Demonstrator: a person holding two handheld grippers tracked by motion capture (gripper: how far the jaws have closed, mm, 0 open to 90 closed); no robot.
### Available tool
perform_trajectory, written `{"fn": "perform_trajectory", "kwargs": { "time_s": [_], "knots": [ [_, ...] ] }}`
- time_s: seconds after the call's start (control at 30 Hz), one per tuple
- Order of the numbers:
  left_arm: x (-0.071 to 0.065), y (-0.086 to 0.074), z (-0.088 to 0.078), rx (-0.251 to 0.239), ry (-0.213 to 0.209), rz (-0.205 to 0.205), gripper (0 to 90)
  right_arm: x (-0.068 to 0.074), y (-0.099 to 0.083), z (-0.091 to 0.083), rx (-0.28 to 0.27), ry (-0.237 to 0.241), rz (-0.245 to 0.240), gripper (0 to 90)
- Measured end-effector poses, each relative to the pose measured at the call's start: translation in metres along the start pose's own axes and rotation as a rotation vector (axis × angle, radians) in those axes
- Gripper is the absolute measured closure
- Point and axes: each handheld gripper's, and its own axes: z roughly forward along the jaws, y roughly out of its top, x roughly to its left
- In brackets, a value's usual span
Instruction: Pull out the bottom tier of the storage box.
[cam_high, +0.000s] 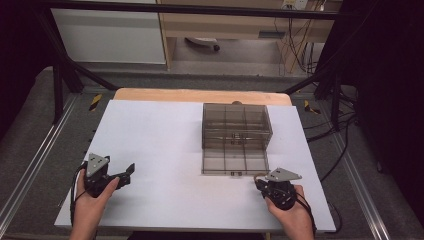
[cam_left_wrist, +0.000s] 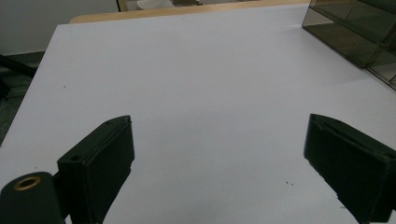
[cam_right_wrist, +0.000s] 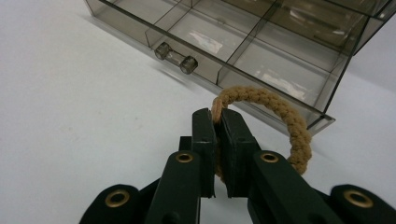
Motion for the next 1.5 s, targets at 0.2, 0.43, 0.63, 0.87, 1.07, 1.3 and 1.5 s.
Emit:
{"fn": "perform_trajectory", "kwargs": {
  "time_s": [0.2,0.43,0.63,0.87,1.07,1.3,1.5],
  "knots": [
    [0.0,0.0,0.0,-0.004,0.003,-0.005,8.0,0.002,0.002,-0.003,-0.026,-0.004,-0.01,85.3],
    [0.0,0.0,0.0,-0.006,0.005,-0.005,8.0,0.005,0.005,-0.008,-0.059,-0.006,-0.018,85.4],
    [0.002,0.001,-0.002,-0.017,0.009,-0.01,8.1,0.006,0.007,-0.011,-0.079,0.0,-0.022,85.5],
    [0.002,0.001,-0.002,-0.019,0.008,-0.011,8.1,0.007,0.01,-0.013,-0.108,-0.001,-0.018,85.5],
    [0.002,0.001,-0.002,-0.02,0.011,-0.012,8.2,0.006,0.022,-0.011,-0.128,0.009,-0.028,85.5],
    [0.003,0.0,-0.002,-0.02,0.019,-0.015,8.2,0.003,0.058,0.004,-0.154,0.057,-0.046,85.6],
    [0.002,0.0,-0.001,-0.017,0.013,-0.011,8.2,0.002,0.091,0.019,-0.171,0.066,-0.069,85.6]
  ]
}}
